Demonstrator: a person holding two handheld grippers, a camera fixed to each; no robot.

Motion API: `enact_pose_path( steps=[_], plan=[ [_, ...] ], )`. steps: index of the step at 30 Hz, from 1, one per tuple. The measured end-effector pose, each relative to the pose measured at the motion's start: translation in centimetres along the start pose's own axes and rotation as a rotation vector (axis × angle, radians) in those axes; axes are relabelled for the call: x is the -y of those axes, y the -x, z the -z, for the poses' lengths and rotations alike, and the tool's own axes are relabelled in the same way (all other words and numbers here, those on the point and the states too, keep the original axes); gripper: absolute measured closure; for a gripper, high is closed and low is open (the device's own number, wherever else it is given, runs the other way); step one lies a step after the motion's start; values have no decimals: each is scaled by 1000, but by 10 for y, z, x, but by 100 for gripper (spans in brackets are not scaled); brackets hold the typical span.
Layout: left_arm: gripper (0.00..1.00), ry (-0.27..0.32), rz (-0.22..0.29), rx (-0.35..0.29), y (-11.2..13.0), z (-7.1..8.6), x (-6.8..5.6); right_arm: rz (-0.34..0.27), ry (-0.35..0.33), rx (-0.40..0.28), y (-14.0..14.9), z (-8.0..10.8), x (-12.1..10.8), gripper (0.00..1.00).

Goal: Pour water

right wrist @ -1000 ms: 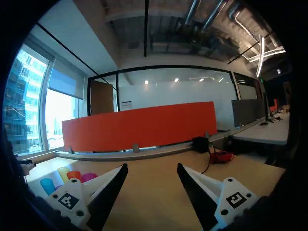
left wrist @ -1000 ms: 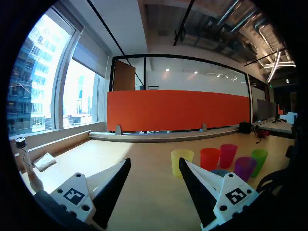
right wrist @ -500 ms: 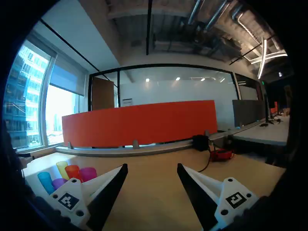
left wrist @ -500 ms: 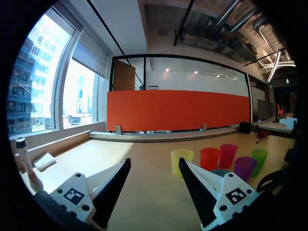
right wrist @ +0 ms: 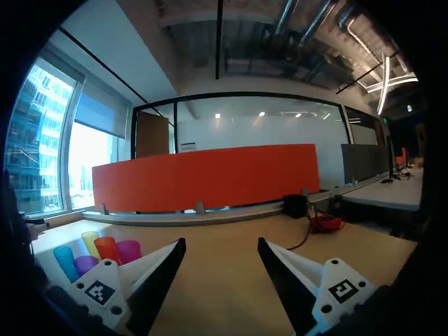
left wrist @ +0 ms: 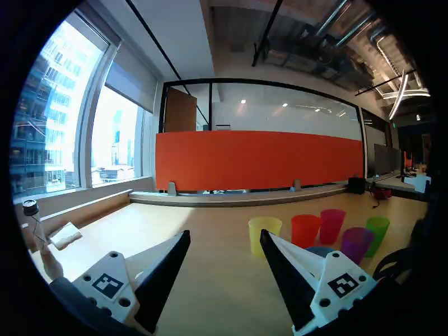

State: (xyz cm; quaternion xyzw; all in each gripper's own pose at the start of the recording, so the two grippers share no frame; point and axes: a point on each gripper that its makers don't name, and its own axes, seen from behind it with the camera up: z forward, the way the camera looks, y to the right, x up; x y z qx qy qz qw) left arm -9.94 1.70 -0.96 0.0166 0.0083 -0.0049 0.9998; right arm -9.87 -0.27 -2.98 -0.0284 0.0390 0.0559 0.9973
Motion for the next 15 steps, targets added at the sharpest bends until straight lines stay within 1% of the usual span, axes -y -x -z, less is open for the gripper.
enact_pose_path(
  steps=[15],
  plan=[
    [8, 0, 0, 0, 0, 1, 0, 17, -23, 10, 10, -10, 7, 1]
  ],
)
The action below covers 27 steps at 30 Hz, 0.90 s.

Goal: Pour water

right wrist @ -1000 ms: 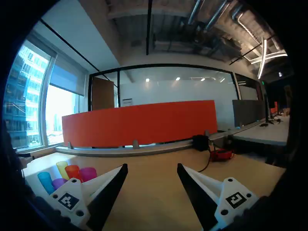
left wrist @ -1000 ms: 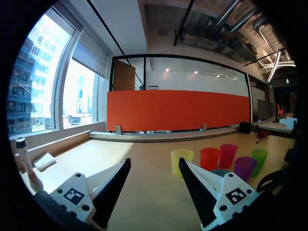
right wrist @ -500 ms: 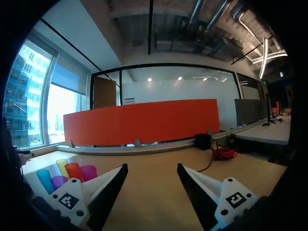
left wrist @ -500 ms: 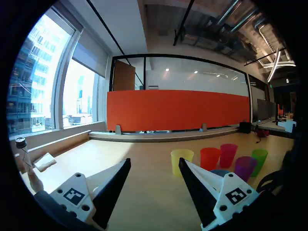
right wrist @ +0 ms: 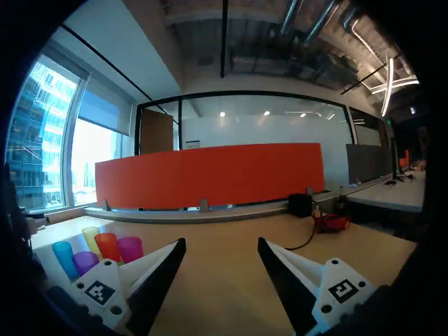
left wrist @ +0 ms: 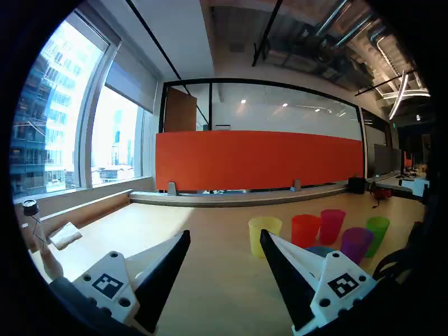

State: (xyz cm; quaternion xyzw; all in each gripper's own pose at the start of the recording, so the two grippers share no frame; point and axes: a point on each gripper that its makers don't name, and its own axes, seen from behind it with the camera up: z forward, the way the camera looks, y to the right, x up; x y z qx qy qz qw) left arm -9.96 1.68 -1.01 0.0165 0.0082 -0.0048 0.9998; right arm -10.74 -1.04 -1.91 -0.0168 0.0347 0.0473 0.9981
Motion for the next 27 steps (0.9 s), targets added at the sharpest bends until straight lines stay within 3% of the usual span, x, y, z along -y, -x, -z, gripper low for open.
enact_pose_path(
  steps=[27],
  plan=[
    [8, 0, 1, 0, 0, 0, 0, 41, -9, 16, 6, -12, 5, 1]
  ],
)
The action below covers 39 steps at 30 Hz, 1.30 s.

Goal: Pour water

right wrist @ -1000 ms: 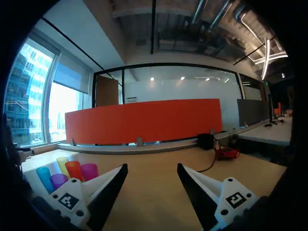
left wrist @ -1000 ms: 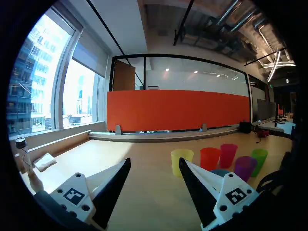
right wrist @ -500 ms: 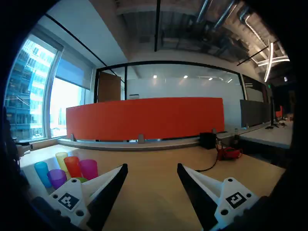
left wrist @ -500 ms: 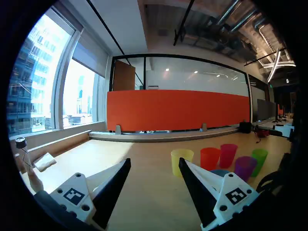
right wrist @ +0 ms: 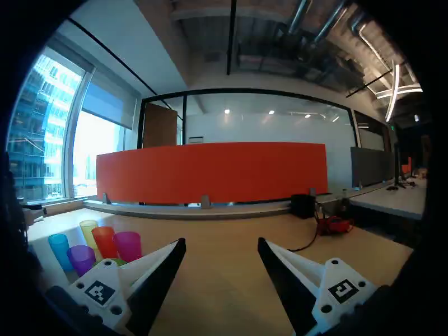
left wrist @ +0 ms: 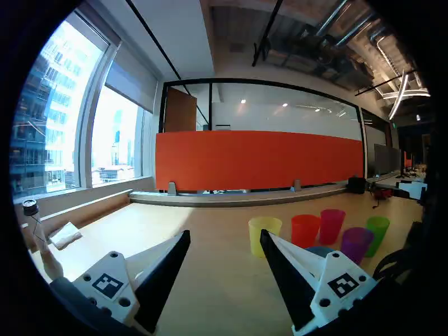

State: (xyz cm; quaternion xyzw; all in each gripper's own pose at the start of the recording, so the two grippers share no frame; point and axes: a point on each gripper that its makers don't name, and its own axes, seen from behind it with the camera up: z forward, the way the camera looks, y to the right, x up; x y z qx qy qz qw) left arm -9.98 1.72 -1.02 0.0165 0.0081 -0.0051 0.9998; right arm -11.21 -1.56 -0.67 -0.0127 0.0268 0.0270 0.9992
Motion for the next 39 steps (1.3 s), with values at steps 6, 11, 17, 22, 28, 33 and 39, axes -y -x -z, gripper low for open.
enact_pose_path(
  steps=[6, 11, 17, 22, 28, 33, 39],
  plan=[
    [8, 0, 0, 0, 0, 0, 0, -1, 8, 6, 4, 0, -4, 1],
    [8, 0, 0, 0, -1, 0, 0, 9, 12, 12, 7, -1, -5, 1],
    [8, 0, 0, 0, 0, 0, 0, 29, 9, 15, 7, -1, -2, 1],
    [7, 0, 0, 0, 0, 0, 0, 35, 9, 15, 7, -1, 0, 1],
    [8, 0, -1, 0, 0, 0, 0, 34, 9, 16, 7, -1, 0, 1],
    [8, 0, -1, 0, 0, 0, 0, 35, 9, 17, 7, -1, 0, 1],
    [8, 0, -1, 0, 0, 0, 0, 35, 9, 17, 8, -1, -1, 1]
  ],
)
